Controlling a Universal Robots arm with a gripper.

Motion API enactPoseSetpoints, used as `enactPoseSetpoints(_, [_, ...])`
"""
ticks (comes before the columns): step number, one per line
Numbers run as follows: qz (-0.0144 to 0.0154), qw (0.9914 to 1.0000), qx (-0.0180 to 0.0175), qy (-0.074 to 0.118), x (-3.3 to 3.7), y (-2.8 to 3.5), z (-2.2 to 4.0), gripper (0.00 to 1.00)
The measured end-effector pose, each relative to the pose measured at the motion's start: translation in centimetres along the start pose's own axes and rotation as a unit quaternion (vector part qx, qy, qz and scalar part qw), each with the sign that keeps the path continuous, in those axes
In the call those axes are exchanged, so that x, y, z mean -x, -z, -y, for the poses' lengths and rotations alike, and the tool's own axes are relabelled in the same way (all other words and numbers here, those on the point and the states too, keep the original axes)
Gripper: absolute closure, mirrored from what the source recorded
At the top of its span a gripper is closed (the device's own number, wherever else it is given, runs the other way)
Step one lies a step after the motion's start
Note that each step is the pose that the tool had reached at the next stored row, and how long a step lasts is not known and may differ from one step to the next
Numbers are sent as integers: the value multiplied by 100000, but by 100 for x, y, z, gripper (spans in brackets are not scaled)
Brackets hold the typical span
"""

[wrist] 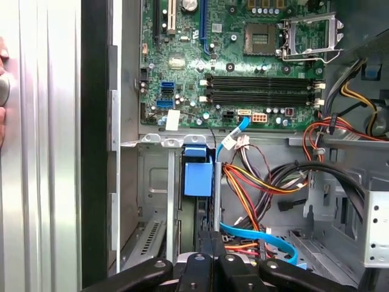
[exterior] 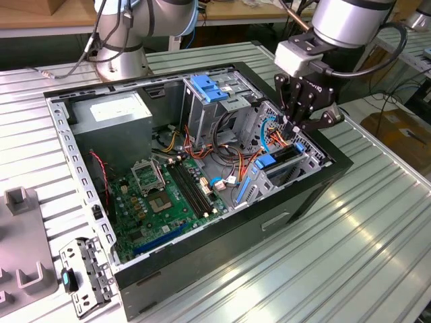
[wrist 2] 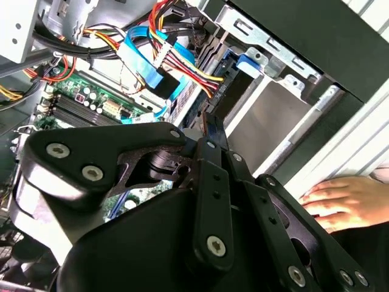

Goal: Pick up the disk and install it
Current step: 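Insert the second disk wire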

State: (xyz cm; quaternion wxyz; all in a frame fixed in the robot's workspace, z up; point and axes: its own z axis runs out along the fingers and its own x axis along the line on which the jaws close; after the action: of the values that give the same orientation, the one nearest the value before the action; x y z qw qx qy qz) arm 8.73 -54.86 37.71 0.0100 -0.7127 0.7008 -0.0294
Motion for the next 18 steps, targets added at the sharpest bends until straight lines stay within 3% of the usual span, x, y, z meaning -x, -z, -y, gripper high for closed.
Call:
enactPoseSetpoints(3, [-8,100000,-3,1,-3,84,5,89])
enactPoseSetpoints(5, [-84,100000,36,1,-3,85,8,89])
enactPoseSetpoints(9, [-1053,99994,332,64,33,90,20,89])
enactPoseSetpoints(18, [-1380,99989,525,91,90,196,33,89])
